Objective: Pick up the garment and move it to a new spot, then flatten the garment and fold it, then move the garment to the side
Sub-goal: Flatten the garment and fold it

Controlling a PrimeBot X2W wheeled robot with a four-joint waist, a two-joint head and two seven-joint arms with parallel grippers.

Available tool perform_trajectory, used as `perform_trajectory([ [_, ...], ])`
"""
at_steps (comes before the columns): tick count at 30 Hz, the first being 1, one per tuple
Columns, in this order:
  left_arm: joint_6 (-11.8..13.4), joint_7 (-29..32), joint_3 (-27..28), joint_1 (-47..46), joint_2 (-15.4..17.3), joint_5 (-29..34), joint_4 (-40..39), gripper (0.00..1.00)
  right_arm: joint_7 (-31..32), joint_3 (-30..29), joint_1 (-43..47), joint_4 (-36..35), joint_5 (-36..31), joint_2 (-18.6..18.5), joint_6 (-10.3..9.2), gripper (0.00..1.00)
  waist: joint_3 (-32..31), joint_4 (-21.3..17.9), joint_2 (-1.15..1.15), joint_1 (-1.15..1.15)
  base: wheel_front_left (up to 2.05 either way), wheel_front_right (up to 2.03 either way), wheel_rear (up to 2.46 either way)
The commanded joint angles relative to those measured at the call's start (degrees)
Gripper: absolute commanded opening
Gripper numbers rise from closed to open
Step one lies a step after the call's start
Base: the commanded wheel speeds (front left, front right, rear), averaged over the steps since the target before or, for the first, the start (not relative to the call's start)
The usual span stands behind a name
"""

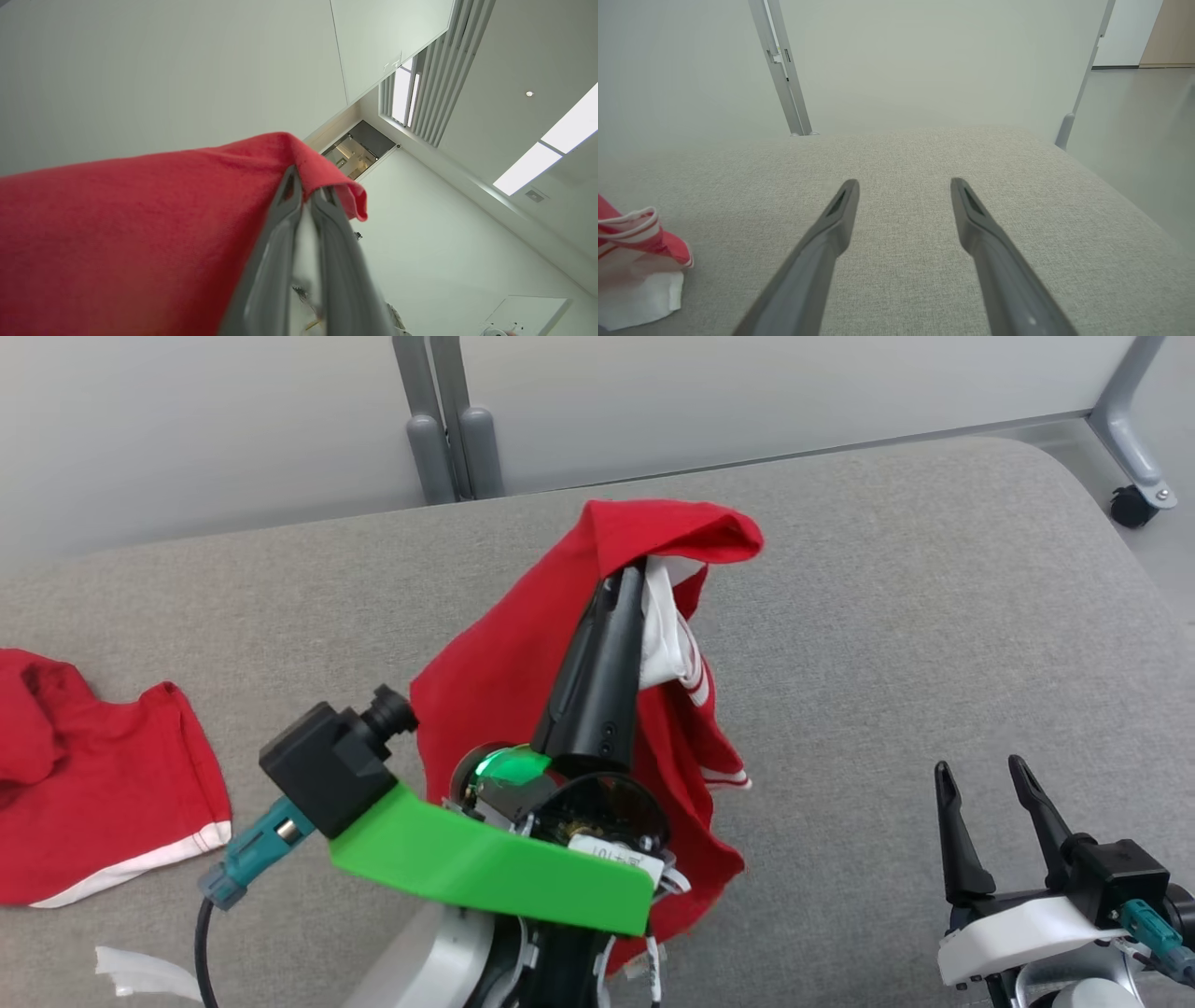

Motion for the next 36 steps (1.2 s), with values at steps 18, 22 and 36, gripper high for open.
perform_trajectory([
  [18, 1.9, -0.7, -6.6, -8.6, 0.2, -3.3, -0.1, 0.0, -0.2, -0.3, -1.6, 0.2, 0.8, 0.9, 0.0, 1.0, 2.6, -7.9, 0.0, 0.0, 0.0, 0.0, 0.0],
  [22, 2.2, -0.9, -6.0, -9.9, 0.3, -3.9, 3.9, 0.0, -0.2, 0.0, -2.5, 0.1, 1.2, 1.0, 0.0, 1.0, 4.5, -9.1, 0.0, 0.0, 0.0, 0.0, 0.0],
  [36, 1.5, -0.9, 6.1, -19.2, 0.4, 3.2, 32.4, 0.0, -0.2, 1.7, -9.0, 0.3, 3.4, 1.4, 0.0, 1.0, 17.0, -13.0, 0.0, 0.0, 0.0, 0.0, 0.0],
])
